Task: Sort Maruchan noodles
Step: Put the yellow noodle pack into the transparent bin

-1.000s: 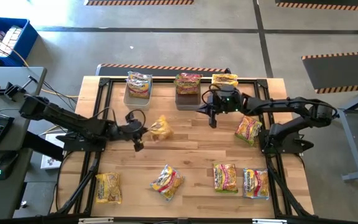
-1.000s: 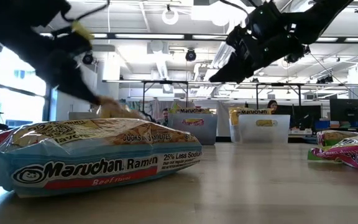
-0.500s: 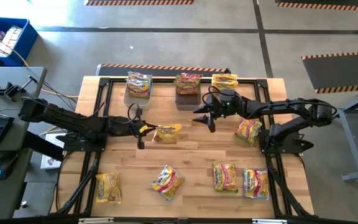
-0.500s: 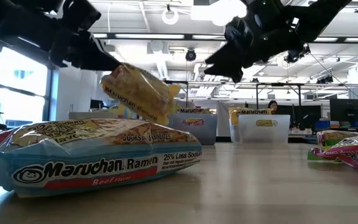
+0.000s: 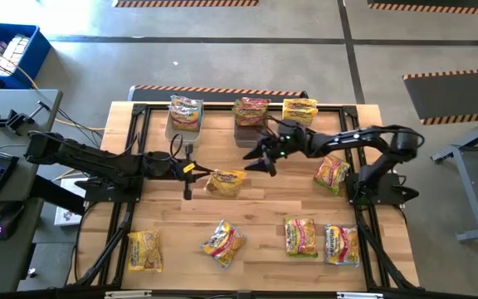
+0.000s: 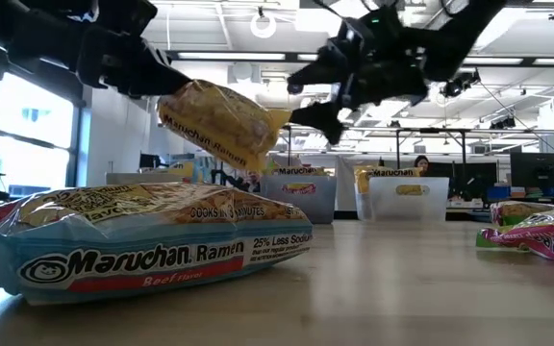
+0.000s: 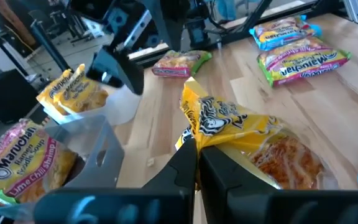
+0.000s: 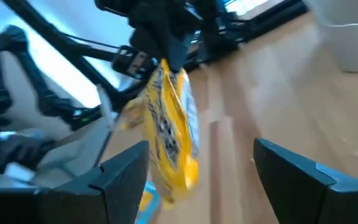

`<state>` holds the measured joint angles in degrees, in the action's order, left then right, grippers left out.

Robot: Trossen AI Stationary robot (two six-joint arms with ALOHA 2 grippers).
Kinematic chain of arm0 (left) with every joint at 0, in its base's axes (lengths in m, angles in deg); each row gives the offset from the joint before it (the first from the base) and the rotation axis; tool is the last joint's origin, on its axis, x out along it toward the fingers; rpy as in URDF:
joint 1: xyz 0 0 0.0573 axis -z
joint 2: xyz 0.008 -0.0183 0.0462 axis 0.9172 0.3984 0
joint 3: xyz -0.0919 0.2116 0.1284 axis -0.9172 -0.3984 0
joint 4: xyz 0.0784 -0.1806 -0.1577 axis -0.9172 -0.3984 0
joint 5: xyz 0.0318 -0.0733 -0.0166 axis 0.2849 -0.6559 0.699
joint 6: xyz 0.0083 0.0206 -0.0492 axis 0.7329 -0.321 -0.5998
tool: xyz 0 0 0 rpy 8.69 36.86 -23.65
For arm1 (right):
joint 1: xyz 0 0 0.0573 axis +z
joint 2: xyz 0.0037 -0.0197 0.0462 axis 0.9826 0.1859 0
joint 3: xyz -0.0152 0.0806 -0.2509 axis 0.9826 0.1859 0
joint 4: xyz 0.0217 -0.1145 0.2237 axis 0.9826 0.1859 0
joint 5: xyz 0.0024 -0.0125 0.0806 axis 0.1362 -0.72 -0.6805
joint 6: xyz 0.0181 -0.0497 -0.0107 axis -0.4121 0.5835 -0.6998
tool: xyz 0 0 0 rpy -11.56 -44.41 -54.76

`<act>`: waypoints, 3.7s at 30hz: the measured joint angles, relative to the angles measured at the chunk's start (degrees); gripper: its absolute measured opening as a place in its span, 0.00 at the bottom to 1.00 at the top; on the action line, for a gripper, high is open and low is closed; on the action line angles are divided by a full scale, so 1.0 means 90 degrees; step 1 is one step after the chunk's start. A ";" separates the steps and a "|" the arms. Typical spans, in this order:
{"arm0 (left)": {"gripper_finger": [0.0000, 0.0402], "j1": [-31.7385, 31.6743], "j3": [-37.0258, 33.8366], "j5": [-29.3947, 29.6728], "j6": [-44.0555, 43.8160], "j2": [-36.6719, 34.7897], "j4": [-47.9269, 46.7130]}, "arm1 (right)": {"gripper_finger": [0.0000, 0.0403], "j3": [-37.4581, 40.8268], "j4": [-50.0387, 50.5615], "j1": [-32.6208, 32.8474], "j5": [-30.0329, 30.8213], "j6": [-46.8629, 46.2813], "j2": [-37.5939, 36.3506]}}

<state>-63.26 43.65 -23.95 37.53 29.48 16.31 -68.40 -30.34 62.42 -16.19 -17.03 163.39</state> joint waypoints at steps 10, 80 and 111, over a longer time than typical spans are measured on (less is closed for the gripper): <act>0.00 0.0002 0.0002 -0.0061 0.0065 0.0080 0.0148 | 0.69 -0.2146 0.1541 -0.0175 -0.1719 0.0190 0.1599; 0.25 -0.0740 -0.1059 -0.0641 -0.1207 -0.0670 0.1868 | 0.23 -0.3552 0.6683 -0.0872 0.0274 0.2646 0.0156; 0.25 -0.1375 -0.1103 -0.1561 -0.1671 -0.0659 0.1888 | 0.23 -0.3545 0.9361 -0.3390 0.3687 0.6915 0.0550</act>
<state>-75.63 33.73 -38.00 22.49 23.55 33.30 -100.31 53.91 31.91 16.99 45.21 168.34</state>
